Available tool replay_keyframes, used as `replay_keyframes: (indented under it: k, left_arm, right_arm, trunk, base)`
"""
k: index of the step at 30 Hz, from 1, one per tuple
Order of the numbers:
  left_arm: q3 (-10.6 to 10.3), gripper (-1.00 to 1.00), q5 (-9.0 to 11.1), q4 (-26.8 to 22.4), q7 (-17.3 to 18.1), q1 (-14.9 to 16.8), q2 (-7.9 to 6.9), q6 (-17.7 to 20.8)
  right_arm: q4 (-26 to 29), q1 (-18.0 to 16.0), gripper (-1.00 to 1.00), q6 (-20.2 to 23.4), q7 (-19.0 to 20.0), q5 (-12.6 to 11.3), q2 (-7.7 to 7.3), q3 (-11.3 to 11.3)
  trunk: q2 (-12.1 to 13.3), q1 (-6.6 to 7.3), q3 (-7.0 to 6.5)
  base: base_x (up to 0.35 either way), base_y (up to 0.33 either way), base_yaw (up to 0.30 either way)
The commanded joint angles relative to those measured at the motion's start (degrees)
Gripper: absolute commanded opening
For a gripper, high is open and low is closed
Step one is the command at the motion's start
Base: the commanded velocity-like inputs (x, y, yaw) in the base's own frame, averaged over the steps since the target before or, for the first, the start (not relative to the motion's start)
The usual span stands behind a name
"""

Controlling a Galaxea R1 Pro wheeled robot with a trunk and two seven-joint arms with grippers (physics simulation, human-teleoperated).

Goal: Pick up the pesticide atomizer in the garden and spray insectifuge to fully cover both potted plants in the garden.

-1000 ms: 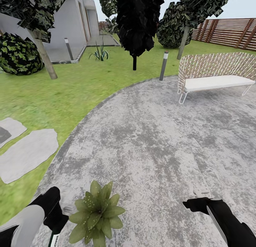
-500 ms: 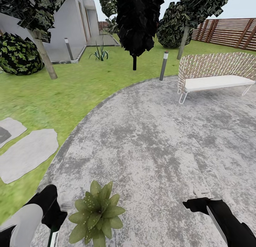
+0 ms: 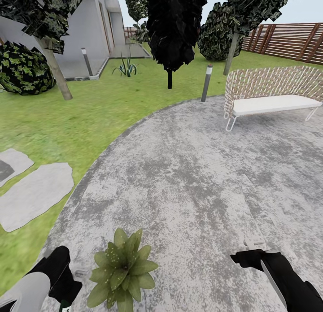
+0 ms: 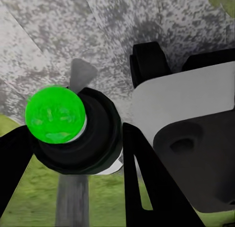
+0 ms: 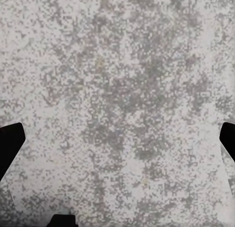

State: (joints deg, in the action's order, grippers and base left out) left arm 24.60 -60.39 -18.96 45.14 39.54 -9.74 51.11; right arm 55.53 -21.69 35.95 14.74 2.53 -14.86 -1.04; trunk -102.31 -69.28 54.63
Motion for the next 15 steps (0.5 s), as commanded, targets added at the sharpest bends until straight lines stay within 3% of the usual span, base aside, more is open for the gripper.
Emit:
replay_keyframes:
  k: [1, 15]
  left_arm:
    - [0.5, -1.00, -0.6, -0.6, 0.5, 0.0, 0.05, 0.2]
    - [0.5, -1.00, -0.6, -2.3, 0.5, 0.0, 0.06, 0.2]
  right_arm:
    - [0.1, 0.0, 1.00, 0.3, 0.4, 0.3, 0.01, -0.1]
    - [0.1, 0.0, 1.00, 0.3, 0.4, 0.3, 0.10, 0.0]
  trunk:
    - [0.0, 0.00, 0.05]
    - [-2.4, -1.31, 1.69]
  base:
    - [0.000, 0.000, 0.000]
    - [0.000, 0.000, 0.000]
